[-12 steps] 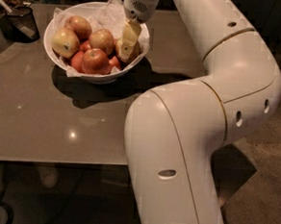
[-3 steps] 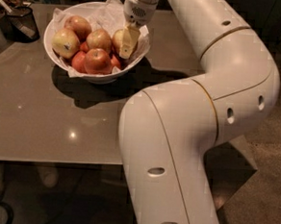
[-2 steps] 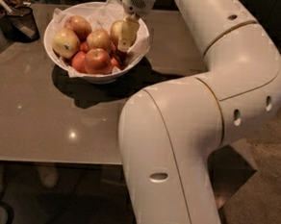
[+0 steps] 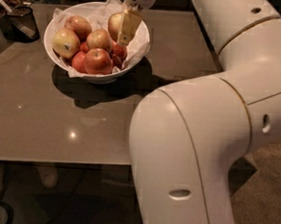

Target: Pick apple from white bowl

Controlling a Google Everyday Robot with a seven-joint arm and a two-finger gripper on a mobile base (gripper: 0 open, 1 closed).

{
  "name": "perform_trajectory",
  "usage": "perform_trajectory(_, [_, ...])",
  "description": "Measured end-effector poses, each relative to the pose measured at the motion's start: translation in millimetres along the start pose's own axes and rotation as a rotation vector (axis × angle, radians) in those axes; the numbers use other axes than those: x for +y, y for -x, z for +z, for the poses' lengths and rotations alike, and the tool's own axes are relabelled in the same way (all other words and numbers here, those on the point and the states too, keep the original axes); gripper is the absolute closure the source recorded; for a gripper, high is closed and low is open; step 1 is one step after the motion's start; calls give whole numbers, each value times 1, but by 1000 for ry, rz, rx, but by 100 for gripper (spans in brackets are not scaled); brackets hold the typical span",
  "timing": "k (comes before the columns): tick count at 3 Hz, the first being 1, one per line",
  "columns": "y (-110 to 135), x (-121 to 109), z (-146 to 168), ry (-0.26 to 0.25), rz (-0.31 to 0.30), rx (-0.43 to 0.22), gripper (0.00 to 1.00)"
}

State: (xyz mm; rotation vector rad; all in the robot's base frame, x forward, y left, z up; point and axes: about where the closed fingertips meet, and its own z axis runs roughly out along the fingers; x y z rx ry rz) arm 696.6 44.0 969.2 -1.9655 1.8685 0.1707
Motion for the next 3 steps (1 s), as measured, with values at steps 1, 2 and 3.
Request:
perform_trajectory(1, [9,19,-21,3,-39,-50,100])
perform_trajectory(2, [16,41,-39,3,-73,-88,100])
perform_trajectory(3, [18,41,-37,0,-72,-91,100])
